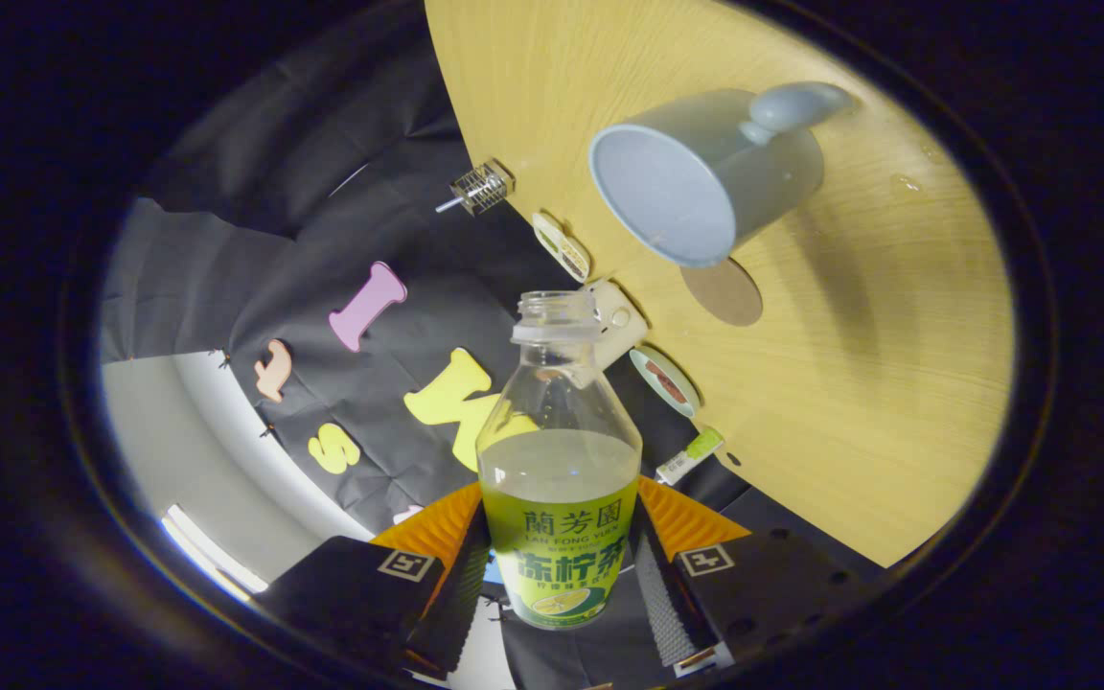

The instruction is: Take the bottle from table, then pour the juice into the cup, finally place the bottle on the coaster

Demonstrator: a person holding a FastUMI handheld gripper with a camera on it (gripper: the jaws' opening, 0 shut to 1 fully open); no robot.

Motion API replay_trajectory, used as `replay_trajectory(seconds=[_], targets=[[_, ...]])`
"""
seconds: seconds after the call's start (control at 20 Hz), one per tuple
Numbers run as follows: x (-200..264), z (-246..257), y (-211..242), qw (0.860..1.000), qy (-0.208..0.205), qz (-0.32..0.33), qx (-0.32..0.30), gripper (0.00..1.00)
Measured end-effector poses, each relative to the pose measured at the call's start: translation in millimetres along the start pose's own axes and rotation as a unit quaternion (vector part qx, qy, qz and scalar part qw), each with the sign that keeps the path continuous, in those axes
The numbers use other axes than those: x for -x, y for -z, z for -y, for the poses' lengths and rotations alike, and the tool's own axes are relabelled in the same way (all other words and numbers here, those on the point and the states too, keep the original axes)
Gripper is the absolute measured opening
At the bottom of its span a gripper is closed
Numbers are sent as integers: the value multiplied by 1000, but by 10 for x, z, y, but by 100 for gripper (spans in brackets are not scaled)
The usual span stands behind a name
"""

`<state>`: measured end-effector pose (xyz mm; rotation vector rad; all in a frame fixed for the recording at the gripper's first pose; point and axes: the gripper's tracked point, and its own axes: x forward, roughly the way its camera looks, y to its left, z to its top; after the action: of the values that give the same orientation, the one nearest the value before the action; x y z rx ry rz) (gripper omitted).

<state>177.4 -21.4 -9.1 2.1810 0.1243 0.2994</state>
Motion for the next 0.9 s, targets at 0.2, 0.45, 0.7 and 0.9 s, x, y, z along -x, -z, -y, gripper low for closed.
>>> replay_trajectory(seconds=[0.2,0.45,0.7,0.9], targets=[[-23,-174,82,1000,-9,-7,3,77],[-36,-174,144,1000,-7,-11,0,77],[-52,-108,123,1000,-3,-9,-8,77],[-68,55,39,999,23,0,29,77]])
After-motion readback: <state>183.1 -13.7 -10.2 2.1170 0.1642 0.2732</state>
